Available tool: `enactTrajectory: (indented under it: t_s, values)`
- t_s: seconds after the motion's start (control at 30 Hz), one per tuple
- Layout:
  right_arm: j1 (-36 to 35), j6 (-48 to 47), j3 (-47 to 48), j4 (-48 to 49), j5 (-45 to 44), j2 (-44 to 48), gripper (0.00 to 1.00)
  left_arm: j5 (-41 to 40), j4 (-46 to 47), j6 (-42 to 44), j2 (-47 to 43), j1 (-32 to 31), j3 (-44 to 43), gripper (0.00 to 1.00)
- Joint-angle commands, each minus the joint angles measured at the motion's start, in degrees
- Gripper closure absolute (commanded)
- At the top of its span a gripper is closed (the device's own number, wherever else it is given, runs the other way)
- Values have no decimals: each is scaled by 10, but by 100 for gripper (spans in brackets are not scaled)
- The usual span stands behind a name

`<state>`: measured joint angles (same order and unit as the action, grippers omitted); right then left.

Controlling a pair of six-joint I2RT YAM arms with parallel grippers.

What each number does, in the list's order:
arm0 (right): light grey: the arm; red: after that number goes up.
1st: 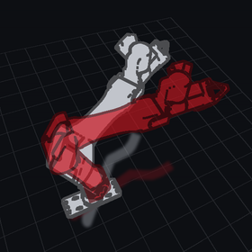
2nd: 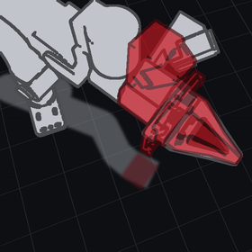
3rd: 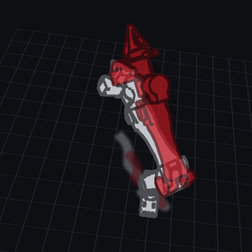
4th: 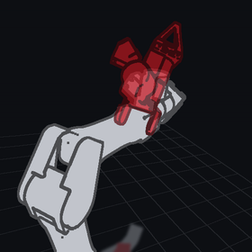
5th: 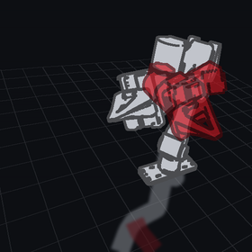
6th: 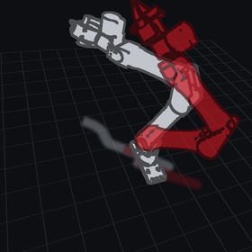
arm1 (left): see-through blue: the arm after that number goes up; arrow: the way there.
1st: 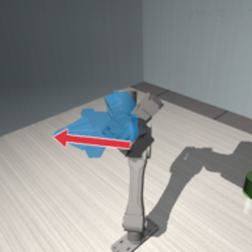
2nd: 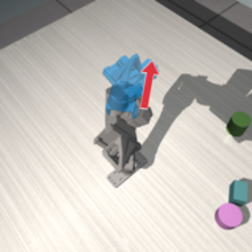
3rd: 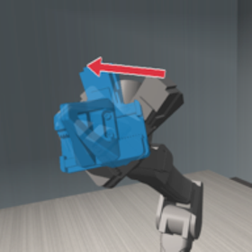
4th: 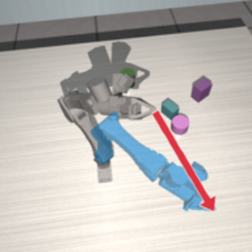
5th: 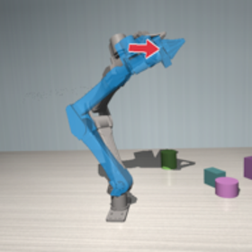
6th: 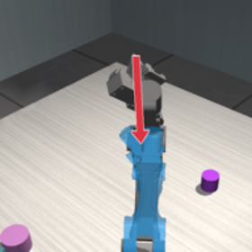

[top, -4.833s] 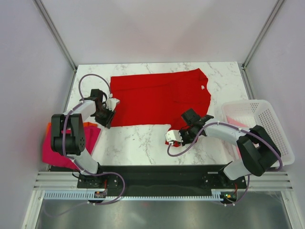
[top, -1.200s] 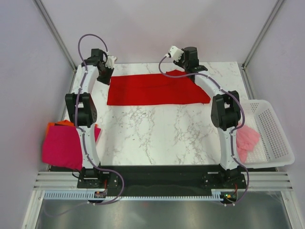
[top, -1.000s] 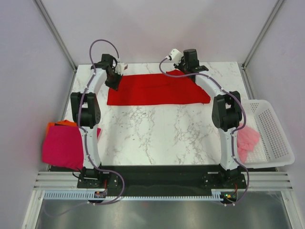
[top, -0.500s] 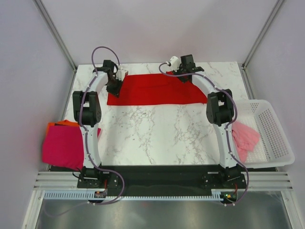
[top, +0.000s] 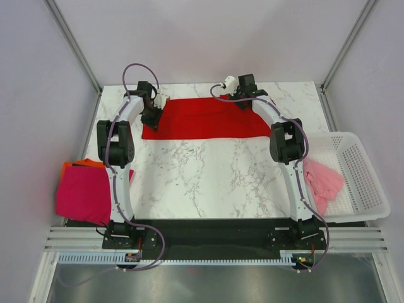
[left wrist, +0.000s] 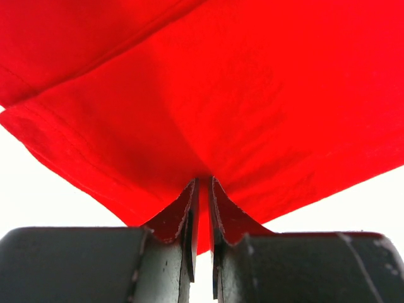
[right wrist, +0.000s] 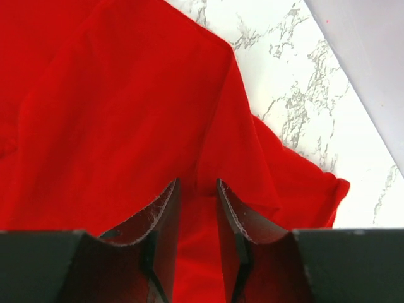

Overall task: Fold and stack the t-shirts
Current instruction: Fold the tshirt

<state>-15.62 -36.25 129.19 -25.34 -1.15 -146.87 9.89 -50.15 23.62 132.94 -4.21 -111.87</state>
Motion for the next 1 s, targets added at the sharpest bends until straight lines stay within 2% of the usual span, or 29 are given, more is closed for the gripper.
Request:
enactTrajectory:
  t_s: [0.0, 0.1, 0.13, 0.23, 0.43, 0.67, 0.73, 0.8, 0.97]
  values:
    - [4, -4, 34, 1, -2, -14, 64, -10, 7, -8, -5, 0, 2, 83]
    - [7, -4, 43, 3, -5, -21, 69, -14, 7, -7, -5, 0, 2, 83]
    - [7, -3, 45, 3, -6, -23, 78, -15, 7, -8, -6, -1, 2, 83]
    - [8, -1, 48, 13, -16, -25, 88, -16, 7, -7, -6, -2, 3, 83]
    - [9, -8, 37, 54, -42, -11, 93, -19, 8, -6, -8, -2, 10, 83]
    - [9, -18, 51, 140, -95, -21, 93, -22, 8, 2, -15, -3, 15, 83]
    - [9, -18, 51, 171, -118, -23, 81, -26, 8, 4, -17, -3, 19, 82]
    - [10, -14, 51, 191, -133, -27, 56, -27, 8, 6, -21, -3, 24, 82]
    - [13, 0, 62, 267, -233, -40, 50, -30, 7, 7, -26, -3, 32, 82]
